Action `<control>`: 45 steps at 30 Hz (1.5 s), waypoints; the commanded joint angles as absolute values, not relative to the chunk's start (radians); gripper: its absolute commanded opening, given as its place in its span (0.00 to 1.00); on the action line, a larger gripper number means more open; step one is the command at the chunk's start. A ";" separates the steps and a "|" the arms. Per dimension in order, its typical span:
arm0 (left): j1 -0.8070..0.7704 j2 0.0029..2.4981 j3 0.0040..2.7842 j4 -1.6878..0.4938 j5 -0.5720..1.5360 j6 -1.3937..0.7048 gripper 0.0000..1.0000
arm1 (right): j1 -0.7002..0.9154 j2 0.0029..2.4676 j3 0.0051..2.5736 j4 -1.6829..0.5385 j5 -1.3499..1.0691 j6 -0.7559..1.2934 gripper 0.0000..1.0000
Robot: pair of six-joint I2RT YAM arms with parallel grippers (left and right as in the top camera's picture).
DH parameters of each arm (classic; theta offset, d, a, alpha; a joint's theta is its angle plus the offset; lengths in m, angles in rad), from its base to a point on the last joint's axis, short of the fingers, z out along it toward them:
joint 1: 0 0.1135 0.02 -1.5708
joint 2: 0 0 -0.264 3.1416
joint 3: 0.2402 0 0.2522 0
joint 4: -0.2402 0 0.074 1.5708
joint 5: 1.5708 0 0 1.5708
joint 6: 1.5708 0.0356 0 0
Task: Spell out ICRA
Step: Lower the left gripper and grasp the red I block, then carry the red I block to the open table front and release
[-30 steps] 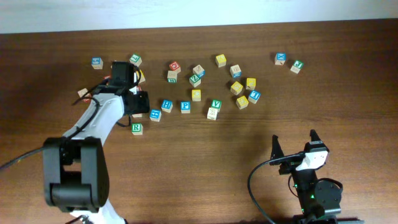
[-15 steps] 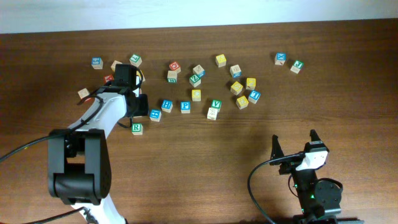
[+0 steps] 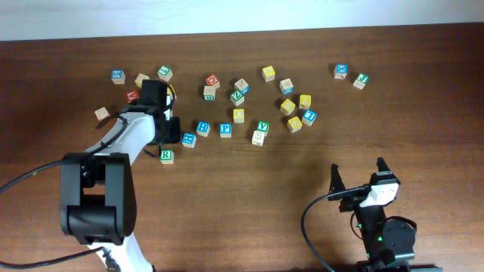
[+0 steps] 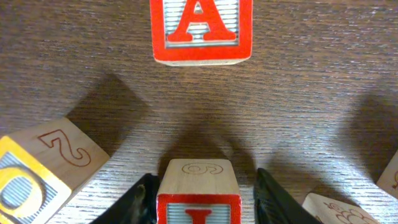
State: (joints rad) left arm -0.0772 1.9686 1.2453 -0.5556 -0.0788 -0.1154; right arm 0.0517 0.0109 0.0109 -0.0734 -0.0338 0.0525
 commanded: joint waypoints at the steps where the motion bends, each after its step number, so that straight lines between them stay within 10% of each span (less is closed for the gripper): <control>1: -0.075 1.977 1.242 -0.534 -0.075 -0.107 0.38 | 0.045 0.004 0.006 -0.078 -0.030 0.057 0.98; 18: -0.075 1.914 1.284 -0.614 -0.061 -0.108 0.24 | 0.045 0.004 0.006 -0.078 -0.030 0.057 0.98; 29: -0.095 1.504 1.291 -0.752 0.297 -0.251 0.19 | 0.045 0.004 0.006 -0.078 -0.030 0.057 0.98; 45: -0.589 1.533 1.197 -0.998 0.113 -0.497 0.20 | 0.045 0.004 0.006 -0.078 -0.030 0.057 0.98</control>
State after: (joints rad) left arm -0.5396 1.5185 1.2644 -1.0203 0.2260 -0.3820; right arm 0.0517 0.0113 0.0109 -0.0734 -0.0341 0.0528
